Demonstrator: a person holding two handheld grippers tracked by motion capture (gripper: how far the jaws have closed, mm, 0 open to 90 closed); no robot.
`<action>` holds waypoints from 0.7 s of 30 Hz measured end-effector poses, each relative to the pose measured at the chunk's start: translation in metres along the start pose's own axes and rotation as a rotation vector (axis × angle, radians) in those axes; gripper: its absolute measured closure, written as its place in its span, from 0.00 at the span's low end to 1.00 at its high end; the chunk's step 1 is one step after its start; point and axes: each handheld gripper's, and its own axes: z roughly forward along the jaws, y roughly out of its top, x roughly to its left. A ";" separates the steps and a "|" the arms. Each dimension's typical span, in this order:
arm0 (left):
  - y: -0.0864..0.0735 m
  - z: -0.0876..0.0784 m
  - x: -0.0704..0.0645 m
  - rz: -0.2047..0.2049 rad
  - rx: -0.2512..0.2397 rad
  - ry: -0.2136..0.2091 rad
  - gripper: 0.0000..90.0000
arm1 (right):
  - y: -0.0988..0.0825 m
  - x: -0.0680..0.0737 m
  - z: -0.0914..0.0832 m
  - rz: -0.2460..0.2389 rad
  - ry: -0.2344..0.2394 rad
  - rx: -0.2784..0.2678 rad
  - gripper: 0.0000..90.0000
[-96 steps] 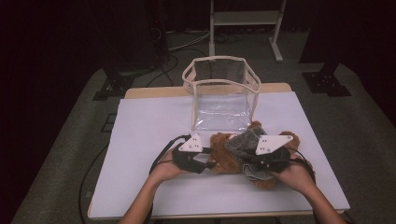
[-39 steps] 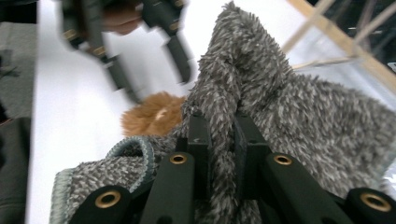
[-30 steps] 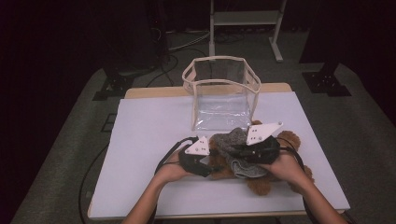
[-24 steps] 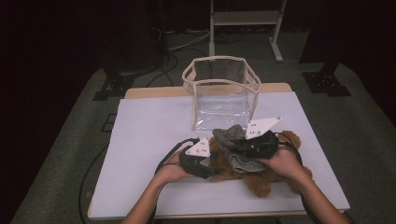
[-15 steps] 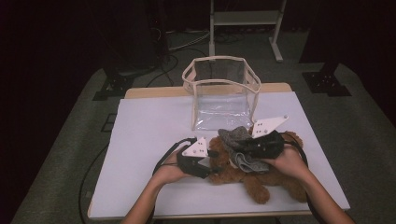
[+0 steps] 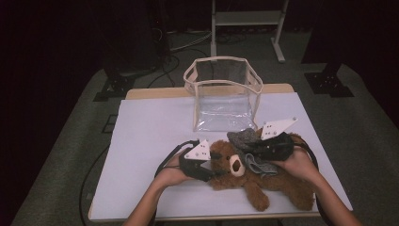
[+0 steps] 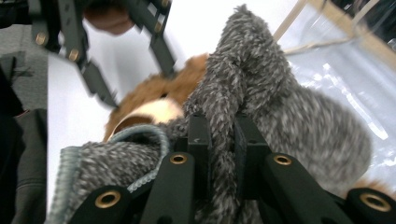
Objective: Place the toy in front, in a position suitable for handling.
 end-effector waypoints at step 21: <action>0.000 -0.002 0.001 0.016 -0.031 0.008 0.49 | -0.009 0.009 0.003 -0.033 0.025 0.050 0.88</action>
